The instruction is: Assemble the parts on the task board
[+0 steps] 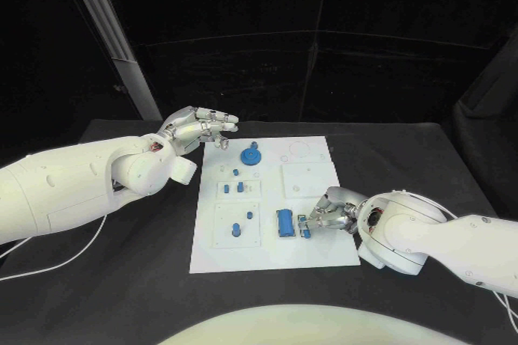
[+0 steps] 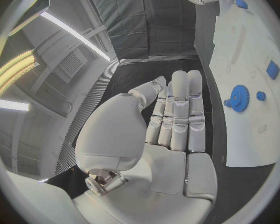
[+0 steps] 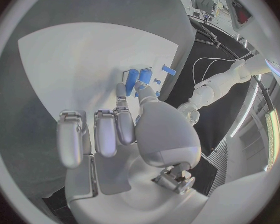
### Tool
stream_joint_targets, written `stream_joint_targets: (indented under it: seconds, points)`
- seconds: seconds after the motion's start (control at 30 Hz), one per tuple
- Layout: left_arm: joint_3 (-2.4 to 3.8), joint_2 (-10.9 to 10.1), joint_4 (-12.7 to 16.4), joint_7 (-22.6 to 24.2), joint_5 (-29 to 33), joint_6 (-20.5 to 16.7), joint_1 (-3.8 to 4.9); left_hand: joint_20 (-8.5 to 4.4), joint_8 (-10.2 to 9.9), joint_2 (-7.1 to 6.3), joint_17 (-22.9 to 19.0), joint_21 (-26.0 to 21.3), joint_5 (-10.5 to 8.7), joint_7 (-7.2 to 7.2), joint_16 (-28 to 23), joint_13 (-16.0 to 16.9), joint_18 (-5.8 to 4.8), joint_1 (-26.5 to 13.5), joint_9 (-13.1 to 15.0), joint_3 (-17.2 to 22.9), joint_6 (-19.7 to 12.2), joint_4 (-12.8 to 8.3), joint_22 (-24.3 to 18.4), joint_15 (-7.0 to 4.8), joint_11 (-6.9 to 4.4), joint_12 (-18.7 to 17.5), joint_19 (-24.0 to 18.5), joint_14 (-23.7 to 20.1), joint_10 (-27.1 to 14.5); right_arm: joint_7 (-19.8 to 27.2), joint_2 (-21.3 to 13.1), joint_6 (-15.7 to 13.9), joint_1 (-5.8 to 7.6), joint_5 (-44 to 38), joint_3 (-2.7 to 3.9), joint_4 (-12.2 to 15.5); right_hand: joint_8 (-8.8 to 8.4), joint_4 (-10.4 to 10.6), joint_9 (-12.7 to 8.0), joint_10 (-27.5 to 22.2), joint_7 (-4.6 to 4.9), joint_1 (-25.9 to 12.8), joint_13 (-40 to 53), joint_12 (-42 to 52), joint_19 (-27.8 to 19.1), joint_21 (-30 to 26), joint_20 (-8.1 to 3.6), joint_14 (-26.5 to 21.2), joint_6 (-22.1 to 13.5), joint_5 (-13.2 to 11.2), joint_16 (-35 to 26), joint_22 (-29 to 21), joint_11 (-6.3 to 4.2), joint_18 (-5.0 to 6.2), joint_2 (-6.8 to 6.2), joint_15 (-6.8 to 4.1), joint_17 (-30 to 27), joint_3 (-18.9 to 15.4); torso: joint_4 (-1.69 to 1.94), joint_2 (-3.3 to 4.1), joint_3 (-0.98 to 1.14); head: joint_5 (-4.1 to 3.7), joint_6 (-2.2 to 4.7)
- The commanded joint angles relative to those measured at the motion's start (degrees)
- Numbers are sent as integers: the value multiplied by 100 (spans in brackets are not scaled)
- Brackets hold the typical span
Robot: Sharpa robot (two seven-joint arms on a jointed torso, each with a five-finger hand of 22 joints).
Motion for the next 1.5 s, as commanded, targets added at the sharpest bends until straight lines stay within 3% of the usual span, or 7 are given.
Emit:
stream_joint_targets:
  seconds: [0.03,0.2,0.37,0.6,1.0,1.17,1.5]
  points:
    - [4,-3,17,6,20,74,6,27,-19,38,-9,-37,-20,27,-20,8,71,-6,-6,-22,-18,1,-7,-10,11,23,-24,-36,-38,-68,10,9,1,-128,-4,-8,-11,63,-15,61,17,-103,432,-44,608,21,-26,368,28,-66,3,1510,-16,-86,-5,-30,364,-20,3,-2,-5,3,5]
    - [4,-11,23,-1,20,79,7,29,-24,38,-11,-45,-20,30,-22,7,71,-17,-7,-29,-22,1,-13,-7,14,25,-23,-38,-46,-90,20,-24,1,-277,-4,-32,-12,184,-39,60,21,-228,423,-59,608,21,-23,364,34,-232,-9,1510,-11,-86,-57,-26,348,-84,3,-3,-1,1,4]
    - [4,-16,26,-11,20,84,7,29,-24,38,-11,-45,-20,30,-22,7,71,-17,-7,-29,-22,1,-13,-7,14,25,-23,-38,-46,-97,35,-53,1,-406,-4,-49,-5,340,-61,61,32,-301,416,-74,608,21,-17,357,49,-1179,-35,1510,0,-86,-115,-18,316,-200,2,-2,-2,0,9]
    - [4,-20,31,-33,20,93,7,29,-24,38,-11,-45,-20,30,-22,7,71,-17,-7,-29,-22,1,-13,-7,14,25,-23,-38,-46,-77,46,-78,2,-496,-4,-65,-3,542,-60,52,46,-324,407,-97,608,21,-5,349,35,-2141,-70,1510,15,-86,-182,-6,272,-375,-3,2,0,0,16]
    - [4,-24,32,-52,20,102,7,30,-29,33,-14,-51,-20,32,-25,6,70,-20,-9,-34,-28,-4,-17,-6,16,25,-24,-42,-54,132,-55,155,2,-512,-3,12,-4,455,-52,48,51,-36,407,-104,608,21,-2,351,20,-2261,-72,1510,19,-86,-286,-4,275,-402,4,-5,1,-10,22]
    - [4,-26,27,-54,20,100,7,30,-29,33,-14,-51,-20,32,-25,6,70,-20,-9,-34,-28,-4,-17,-6,16,25,-24,-42,-54,206,-162,411,2,-512,-4,70,-6,393,-50,39,62,79,399,-120,608,21,4,348,0,-2524,-82,1510,28,-86,-384,2,265,-445,-6,-9,-1,-5,24]
    - [4,-20,22,-58,20,104,7,30,-31,34,-16,-55,-19,32,-29,6,70,-18,-9,-33,-30,-8,-20,-5,16,25,-26,-49,-59,186,-216,534,2,-530,-4,34,-1,385,-46,39,63,113,401,-119,608,21,6,349,3,-2632,-80,1510,30,-86,-378,5,269,-447,4,-1,0,-29,50]
